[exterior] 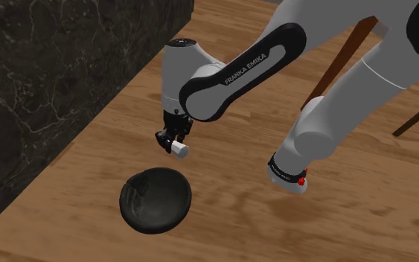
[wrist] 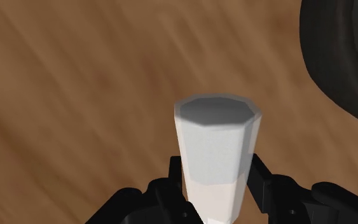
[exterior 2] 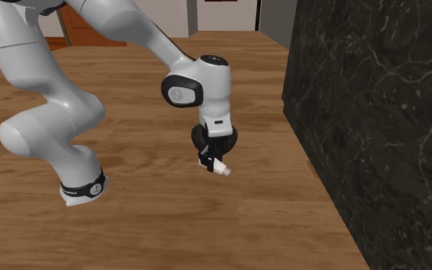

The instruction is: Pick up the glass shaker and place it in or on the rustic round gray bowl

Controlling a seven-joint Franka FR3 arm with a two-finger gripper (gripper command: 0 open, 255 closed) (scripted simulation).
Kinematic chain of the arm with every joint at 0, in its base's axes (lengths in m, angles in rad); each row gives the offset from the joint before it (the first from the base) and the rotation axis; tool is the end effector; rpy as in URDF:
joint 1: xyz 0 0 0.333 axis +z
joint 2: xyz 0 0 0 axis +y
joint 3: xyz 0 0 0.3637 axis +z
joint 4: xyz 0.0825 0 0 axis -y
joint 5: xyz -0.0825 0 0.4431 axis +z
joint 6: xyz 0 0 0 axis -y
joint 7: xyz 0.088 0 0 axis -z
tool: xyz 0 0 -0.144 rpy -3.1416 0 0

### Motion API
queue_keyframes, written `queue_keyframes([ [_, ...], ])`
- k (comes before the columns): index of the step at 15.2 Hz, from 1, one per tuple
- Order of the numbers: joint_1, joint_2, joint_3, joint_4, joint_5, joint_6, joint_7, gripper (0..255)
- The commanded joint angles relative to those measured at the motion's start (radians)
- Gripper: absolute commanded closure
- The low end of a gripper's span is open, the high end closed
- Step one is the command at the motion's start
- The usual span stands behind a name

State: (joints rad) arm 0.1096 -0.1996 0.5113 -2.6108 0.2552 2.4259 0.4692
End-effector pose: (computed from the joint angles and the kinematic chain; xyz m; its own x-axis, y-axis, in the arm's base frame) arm 0.3717 0.2631 0.2769 0.9981 -0.0493 -0.0379 -0.0514 -0.9970 -0.0582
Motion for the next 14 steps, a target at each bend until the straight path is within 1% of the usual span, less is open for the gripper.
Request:
queue_keyframes([
  [1, 0.003, -0.028, -0.007, 0.009, 0.009, -0.037, -0.006, 255],
  [14, 0.013, -0.161, -0.046, 0.091, 0.025, -0.248, -0.019, 255],
])
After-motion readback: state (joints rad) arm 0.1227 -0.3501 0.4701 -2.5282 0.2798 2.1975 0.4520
